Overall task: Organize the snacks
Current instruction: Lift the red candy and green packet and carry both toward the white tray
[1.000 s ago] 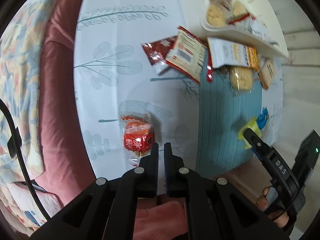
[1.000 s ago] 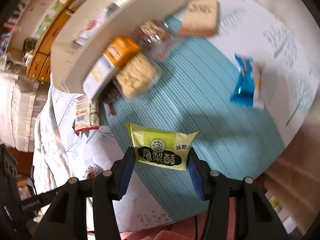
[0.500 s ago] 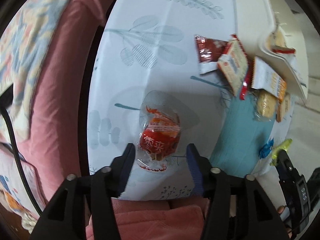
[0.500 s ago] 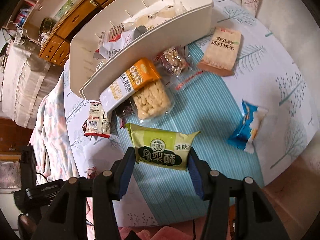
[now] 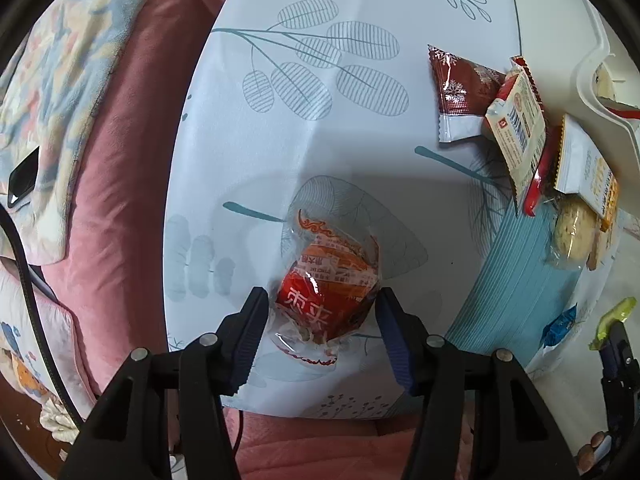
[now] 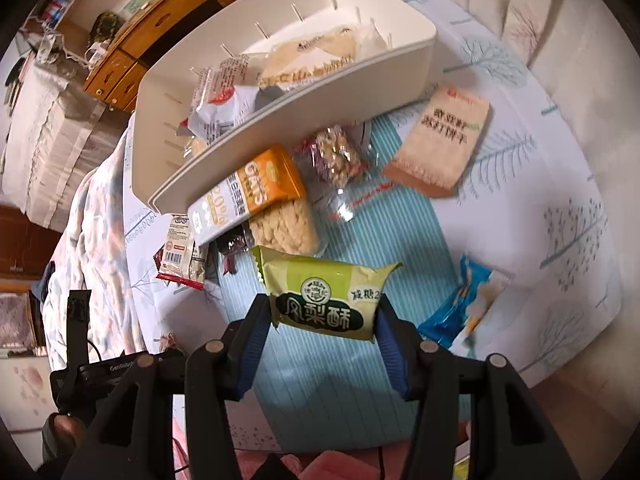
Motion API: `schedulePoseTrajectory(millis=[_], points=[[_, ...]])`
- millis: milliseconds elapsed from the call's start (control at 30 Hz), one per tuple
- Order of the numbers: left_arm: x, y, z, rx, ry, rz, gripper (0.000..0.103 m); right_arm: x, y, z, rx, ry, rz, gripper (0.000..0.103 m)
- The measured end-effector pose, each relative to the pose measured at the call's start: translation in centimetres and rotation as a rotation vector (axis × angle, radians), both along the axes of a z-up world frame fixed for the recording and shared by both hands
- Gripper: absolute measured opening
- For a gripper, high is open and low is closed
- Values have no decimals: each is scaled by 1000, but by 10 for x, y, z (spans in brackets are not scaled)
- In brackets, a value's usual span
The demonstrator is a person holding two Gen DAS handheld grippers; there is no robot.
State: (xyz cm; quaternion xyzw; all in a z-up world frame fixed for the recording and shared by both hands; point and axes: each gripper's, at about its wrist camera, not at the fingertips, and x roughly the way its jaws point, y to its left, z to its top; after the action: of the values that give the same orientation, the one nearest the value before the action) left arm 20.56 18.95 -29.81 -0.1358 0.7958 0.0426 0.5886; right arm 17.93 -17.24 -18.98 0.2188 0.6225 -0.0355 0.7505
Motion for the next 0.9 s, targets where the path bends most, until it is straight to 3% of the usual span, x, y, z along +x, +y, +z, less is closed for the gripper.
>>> schedulePoseTrajectory(millis=[233, 367, 900], points=[[3, -13, 8, 35, 4, -14, 52, 16, -15, 15, -24, -45, 67, 52], [8, -25, 27, 39, -18, -17, 52, 27, -24, 23, -38, -82, 98, 52], [72, -87, 153, 107, -318, -36, 52, 78, -55, 40, -95, -260, 205, 52]])
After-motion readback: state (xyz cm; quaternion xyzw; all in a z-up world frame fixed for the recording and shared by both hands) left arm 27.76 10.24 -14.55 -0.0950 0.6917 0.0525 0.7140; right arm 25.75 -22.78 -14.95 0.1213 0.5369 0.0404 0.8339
